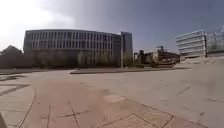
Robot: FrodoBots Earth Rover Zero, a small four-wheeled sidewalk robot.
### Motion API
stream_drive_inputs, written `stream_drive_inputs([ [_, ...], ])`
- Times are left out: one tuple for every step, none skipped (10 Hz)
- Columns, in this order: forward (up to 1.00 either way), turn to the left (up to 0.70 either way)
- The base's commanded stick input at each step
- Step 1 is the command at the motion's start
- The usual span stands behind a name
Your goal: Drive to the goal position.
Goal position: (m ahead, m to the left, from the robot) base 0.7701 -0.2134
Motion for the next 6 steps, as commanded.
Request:
stream_drive_inputs([
  [0.7,0.0],
  [0.7,0.0],
  [0.7,0.0],
  [0.7,0.03],
  [0.7,0.13],
  [0.7,0.22],
])
